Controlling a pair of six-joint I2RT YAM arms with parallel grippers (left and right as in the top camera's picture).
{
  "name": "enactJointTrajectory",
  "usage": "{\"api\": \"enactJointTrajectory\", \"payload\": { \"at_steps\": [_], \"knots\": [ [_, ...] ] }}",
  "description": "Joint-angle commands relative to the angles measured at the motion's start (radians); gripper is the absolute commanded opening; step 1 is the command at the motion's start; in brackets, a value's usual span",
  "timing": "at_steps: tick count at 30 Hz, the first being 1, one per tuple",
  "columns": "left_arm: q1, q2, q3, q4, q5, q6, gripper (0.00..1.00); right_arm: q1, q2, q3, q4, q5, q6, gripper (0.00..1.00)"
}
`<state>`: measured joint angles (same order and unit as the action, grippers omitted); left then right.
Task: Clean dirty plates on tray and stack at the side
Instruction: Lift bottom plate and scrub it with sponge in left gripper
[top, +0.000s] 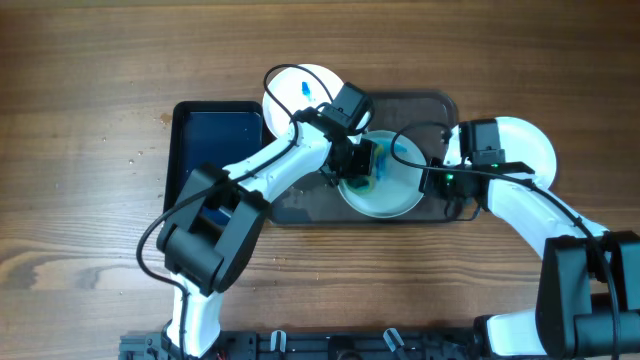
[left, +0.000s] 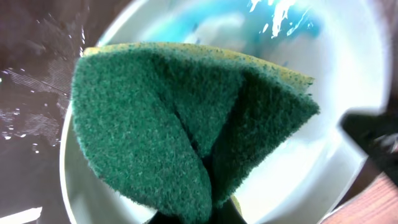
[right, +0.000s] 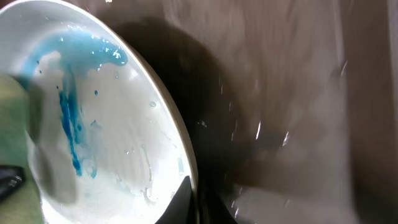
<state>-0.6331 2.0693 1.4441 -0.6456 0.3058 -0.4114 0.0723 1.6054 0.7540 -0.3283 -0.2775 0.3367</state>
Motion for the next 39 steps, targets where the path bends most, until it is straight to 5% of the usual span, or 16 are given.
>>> {"api": "enactJointTrajectory", "payload": {
  "at_steps": [1, 16, 24, 27, 31, 39],
  "knots": [
    [-0.004, 0.045, 0.0, 0.02, 0.016, 0.012, 0.04, -0.011, 0.009, -0.003, 0.03, -0.033, -0.101, 0.04],
    [-0.133, 0.125, 0.0, 0.242, 0.001, -0.016, 0.04, -0.011, 0.009, -0.003, 0.016, -0.061, -0.102, 0.04],
    [-0.097, 0.124, 0.0, 0.017, -0.311, -0.256, 0.04, -0.011, 0.009, -0.003, 0.008, -0.061, -0.101, 0.04],
    [-0.082, 0.124, 0.0, -0.014, -0.281, -0.255, 0.04, -0.011, 0.009, -0.003, 0.01, -0.061, -0.101, 0.04],
    [-0.075, 0.122, 0.038, -0.058, -0.054, -0.141, 0.04, -0.011, 0.009, -0.003, 0.003, -0.061, -0.101, 0.04],
    [-0.074, 0.125, 0.062, 0.137, -0.186, -0.066, 0.04, -0.011, 0.009, -0.003, -0.013, -0.061, -0.1, 0.04]
  ]
}}
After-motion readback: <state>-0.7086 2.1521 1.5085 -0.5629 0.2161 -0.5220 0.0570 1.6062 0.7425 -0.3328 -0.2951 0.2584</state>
